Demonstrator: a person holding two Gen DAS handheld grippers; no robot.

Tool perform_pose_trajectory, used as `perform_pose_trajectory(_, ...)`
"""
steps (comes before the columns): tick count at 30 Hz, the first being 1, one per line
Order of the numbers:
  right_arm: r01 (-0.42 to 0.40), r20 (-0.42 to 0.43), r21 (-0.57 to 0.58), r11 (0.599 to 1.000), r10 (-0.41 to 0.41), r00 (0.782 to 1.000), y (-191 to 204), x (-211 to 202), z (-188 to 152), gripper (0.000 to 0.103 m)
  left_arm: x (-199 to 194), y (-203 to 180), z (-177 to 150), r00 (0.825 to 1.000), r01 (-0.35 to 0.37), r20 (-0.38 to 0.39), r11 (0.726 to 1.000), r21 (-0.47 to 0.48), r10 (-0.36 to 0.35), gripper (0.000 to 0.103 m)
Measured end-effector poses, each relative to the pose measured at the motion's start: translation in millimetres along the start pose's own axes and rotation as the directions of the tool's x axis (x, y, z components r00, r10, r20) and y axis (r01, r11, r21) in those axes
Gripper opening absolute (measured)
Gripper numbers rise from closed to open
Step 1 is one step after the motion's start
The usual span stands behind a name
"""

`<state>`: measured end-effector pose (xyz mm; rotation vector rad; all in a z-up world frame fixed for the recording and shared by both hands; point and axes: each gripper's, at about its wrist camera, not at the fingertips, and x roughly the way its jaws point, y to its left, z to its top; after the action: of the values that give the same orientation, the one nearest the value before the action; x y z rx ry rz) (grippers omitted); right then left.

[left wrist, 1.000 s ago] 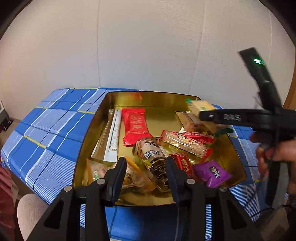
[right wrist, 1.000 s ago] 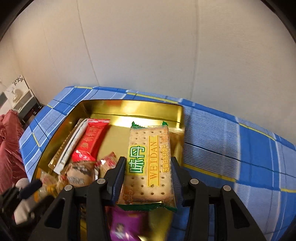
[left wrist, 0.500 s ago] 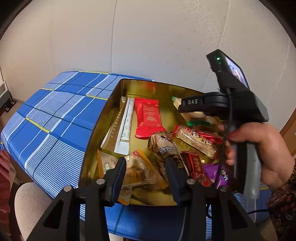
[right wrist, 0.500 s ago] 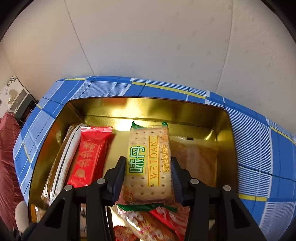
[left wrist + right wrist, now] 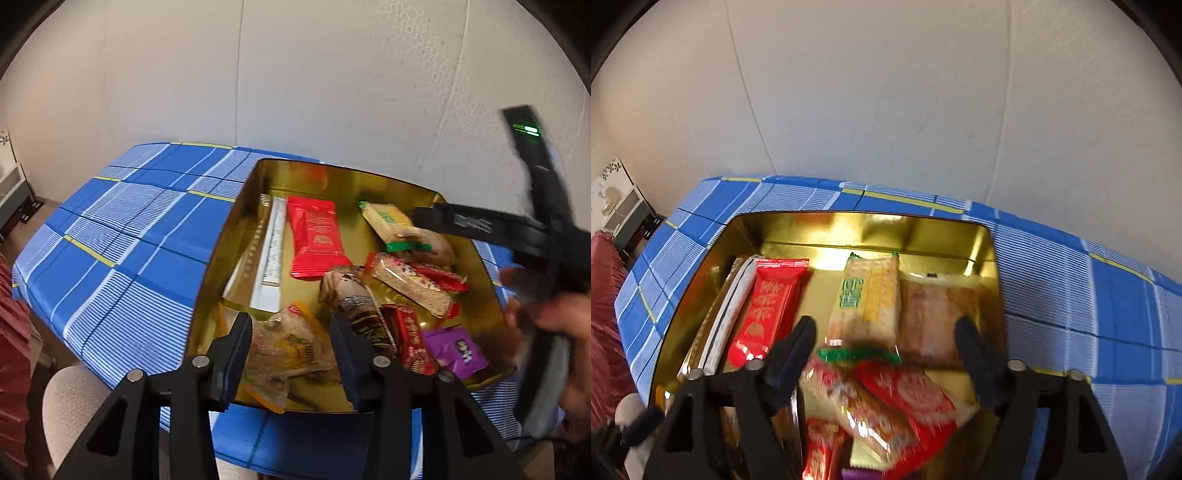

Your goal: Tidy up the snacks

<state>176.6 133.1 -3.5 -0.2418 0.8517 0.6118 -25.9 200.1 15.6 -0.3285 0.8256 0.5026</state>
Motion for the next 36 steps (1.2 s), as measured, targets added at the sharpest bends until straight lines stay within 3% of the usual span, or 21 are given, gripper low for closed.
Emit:
perform_pose_trajectory(8,0.041,0.096,-0.015,0.999,-0.039,0.995,8,-57,-44,0.102,-15,-3,-11,0.995,-0.091,0.045,0.993,0.077,0.088,0.044)
perform_pose_trajectory(15,0.121,0.170,0.031,0.992,-0.125,0.978,9,-96,-77,0.103,-30,-6,-11,0.997,-0.065,0.035,0.996,0.060,0.063,0.044)
perform_pose_trajectory(20,0.151,0.198,0.100,0.983,-0.168,0.966,2,-115,-94,0.103,-47,-8,-19,0.996,-0.055,0.074,0.995,0.087,0.048,0.044)
perform_pose_trajectory(26,0.161,0.202,0.090,0.983,-0.177,0.963,13,-122,-114,0.103,-58,-5,-24,0.993,-0.044,0.111,0.994,0.100,0.033,0.044)
perform_pose_trajectory(36,0.171,0.192,0.066,0.983,-0.181,0.965,20,-118,-122,0.103,-56,-2,-23,0.996,-0.024,0.091,0.998,0.054,0.019,0.044)
